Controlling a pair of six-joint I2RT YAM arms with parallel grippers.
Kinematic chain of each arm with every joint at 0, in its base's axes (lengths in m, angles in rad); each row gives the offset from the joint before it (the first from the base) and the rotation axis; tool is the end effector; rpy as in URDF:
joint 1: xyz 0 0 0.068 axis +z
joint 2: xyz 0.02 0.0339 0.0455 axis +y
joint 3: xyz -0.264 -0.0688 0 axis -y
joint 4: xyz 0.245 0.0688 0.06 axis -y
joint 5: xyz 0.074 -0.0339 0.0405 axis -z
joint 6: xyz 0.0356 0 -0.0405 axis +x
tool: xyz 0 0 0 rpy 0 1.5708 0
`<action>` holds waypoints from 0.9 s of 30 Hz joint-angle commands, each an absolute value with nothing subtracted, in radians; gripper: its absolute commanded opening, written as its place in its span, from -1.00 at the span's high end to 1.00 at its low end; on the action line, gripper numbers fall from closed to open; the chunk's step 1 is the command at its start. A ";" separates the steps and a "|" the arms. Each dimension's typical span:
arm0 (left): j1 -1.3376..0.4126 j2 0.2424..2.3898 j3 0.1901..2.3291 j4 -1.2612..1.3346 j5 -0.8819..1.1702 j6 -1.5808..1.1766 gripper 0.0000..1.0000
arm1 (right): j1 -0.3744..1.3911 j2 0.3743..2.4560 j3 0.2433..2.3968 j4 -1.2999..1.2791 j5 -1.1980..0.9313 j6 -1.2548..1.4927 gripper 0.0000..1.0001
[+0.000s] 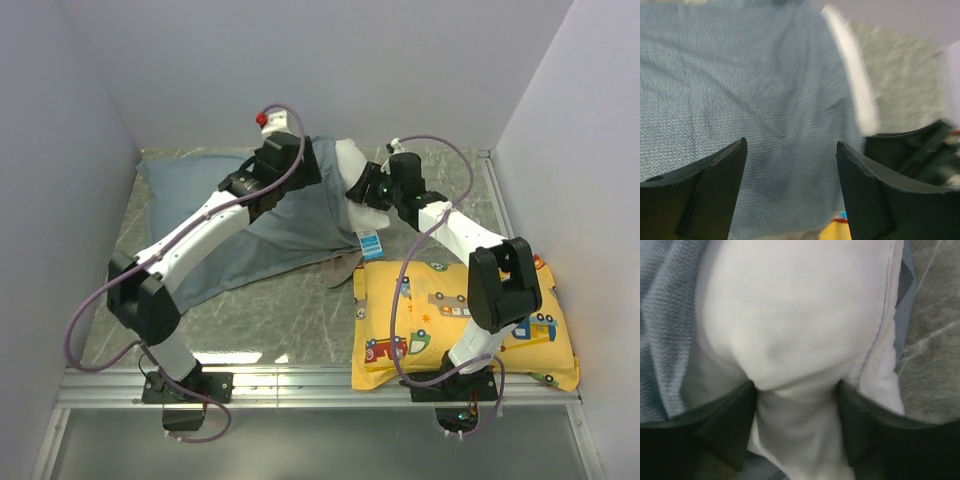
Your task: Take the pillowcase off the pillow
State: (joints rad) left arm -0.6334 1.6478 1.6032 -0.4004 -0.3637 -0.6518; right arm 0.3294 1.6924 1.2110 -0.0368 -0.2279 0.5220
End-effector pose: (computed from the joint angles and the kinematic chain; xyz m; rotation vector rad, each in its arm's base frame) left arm 0.3175 -0.2174 0.3796 -0.2506 1.9990 -0.4622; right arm 0.3677 0.1342 0.2615 0.0647 2.1631 0.7431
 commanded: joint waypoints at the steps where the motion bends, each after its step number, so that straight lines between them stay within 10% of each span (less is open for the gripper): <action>1: -0.635 1.710 1.603 -0.483 -0.368 -0.588 -0.52 | 0.348 1.717 1.247 -0.023 -0.241 0.515 -0.01; 6: -0.635 1.724 1.604 -0.506 -0.402 -0.560 -0.28 | 0.347 1.720 1.267 -0.067 -0.201 0.494 0.65; 8: -0.630 1.749 1.643 -0.544 -0.432 -0.545 0.16 | 0.347 1.717 1.285 -0.090 -0.180 0.485 1.00; 13: -0.576 1.772 1.684 -0.607 -0.474 -0.508 0.99 | 0.339 1.686 1.324 -0.175 -0.074 0.472 1.00; 27: -0.169 1.608 1.595 -0.558 -0.519 -0.521 0.99 | 0.118 1.488 1.301 -0.256 0.031 0.511 1.00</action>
